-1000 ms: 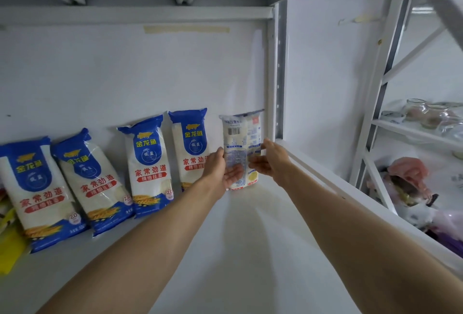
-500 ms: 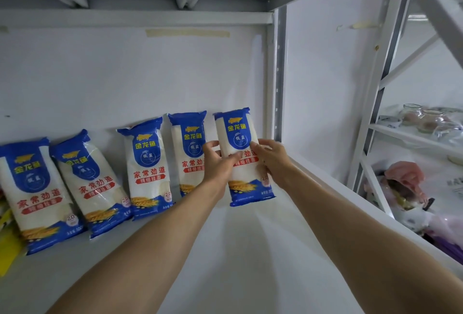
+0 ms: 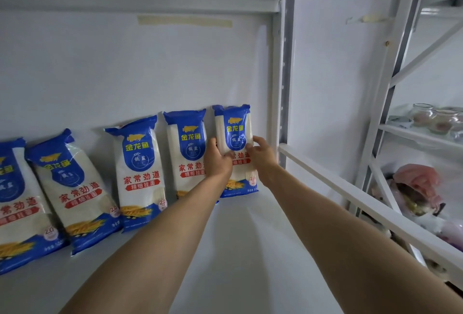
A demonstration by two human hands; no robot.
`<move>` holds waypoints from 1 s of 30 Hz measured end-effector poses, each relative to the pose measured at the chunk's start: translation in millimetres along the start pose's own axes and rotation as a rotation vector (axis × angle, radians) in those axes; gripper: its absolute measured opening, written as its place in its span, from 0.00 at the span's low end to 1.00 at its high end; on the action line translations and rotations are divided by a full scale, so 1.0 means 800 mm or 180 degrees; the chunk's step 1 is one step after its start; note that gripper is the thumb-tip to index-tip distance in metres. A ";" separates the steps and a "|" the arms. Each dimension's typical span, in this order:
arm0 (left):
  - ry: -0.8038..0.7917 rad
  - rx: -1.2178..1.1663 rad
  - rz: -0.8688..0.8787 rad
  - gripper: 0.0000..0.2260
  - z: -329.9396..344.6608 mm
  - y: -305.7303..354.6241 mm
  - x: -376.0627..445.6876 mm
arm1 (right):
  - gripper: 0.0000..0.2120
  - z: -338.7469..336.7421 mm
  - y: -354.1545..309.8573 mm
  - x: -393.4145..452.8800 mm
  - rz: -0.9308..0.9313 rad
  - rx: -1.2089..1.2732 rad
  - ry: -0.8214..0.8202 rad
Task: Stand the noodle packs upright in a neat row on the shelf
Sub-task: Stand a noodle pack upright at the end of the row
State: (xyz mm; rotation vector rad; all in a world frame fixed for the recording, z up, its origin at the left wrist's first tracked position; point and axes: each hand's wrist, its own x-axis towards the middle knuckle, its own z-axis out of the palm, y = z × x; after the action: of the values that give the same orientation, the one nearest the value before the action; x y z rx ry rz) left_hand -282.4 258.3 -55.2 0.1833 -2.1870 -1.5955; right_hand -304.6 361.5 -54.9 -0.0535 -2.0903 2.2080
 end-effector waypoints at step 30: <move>0.1079 0.0654 0.0670 0.17 -0.076 -0.063 -0.065 | 0.08 0.068 0.040 -0.090 -0.1126 -0.1542 0.0735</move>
State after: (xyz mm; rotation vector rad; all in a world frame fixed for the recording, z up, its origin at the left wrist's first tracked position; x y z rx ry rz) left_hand -217.3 206.7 -100.4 0.2548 -2.0244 -1.1337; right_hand -240.0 298.5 -86.6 0.0230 -2.2392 1.4009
